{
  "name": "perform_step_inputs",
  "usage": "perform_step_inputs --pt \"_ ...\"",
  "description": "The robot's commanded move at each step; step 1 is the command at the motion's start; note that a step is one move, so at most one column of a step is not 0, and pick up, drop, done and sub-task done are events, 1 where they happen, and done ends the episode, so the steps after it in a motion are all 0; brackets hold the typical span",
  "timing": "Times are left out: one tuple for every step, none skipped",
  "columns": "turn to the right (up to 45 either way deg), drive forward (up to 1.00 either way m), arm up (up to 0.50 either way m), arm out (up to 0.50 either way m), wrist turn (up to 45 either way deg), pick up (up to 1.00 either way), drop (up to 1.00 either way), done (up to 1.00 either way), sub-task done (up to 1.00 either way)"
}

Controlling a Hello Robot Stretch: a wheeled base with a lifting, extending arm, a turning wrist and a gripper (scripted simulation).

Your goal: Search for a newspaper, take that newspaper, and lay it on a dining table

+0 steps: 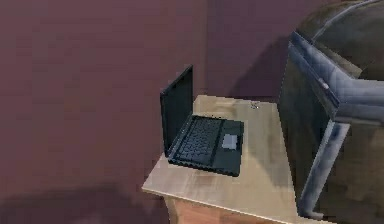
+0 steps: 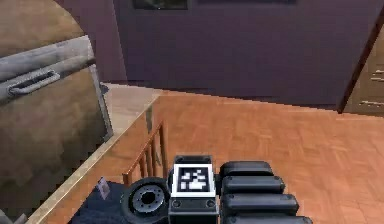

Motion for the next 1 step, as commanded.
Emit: perform_step_inputs --pt "45.0 0.0 0.0 0.0 0.0 0.0 0.0 0.0 0.0"
